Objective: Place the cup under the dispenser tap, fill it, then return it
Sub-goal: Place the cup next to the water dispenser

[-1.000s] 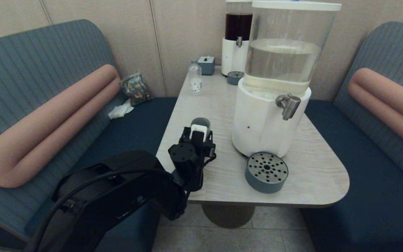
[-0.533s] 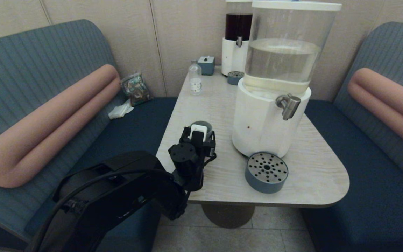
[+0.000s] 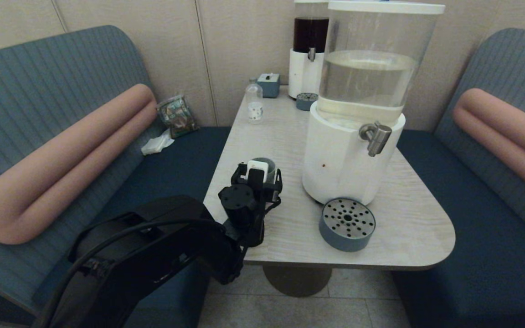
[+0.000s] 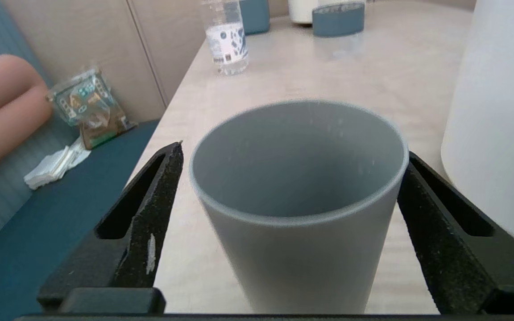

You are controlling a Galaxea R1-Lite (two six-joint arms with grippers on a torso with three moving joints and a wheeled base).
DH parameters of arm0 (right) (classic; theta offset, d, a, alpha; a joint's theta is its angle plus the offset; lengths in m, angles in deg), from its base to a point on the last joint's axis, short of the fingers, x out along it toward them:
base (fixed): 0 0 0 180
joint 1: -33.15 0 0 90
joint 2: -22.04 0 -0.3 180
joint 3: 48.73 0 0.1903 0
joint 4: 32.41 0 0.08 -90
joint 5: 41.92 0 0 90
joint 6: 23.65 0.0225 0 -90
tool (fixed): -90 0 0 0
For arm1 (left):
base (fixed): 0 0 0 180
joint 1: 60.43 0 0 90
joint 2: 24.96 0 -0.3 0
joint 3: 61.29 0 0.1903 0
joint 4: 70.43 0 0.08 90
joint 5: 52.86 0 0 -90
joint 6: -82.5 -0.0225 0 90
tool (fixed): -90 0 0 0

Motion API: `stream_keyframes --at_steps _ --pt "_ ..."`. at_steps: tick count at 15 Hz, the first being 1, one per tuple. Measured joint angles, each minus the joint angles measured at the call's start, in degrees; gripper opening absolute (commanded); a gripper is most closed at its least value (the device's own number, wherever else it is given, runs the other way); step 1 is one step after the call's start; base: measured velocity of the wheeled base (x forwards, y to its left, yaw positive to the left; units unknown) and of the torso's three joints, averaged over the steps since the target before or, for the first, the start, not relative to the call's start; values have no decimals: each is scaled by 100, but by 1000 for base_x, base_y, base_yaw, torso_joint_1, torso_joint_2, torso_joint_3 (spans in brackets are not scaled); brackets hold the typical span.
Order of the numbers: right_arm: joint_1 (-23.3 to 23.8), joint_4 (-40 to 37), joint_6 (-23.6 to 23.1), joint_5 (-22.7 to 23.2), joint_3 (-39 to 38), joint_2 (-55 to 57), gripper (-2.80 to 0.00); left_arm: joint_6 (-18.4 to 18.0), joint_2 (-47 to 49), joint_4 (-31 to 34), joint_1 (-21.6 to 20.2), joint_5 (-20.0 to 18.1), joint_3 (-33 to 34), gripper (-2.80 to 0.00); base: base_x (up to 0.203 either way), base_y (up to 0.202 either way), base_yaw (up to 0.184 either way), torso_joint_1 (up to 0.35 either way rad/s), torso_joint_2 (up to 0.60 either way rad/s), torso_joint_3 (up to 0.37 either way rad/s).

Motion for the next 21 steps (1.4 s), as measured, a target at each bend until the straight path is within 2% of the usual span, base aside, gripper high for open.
stream_keyframes --at_steps 6,14,21 --pt "0 1 1 0 0 0 -280 -38 -376 4 22 63 353 0 0 0 0 0 0 0" --pt "0 0 0 -2 0 0 -280 -128 -941 2 79 64 397 0 0 0 0 0 0 0" --pt "0 0 1 -2 0 0 -280 -390 -1843 2 118 80 569 0 0 0 0 0 0 0"
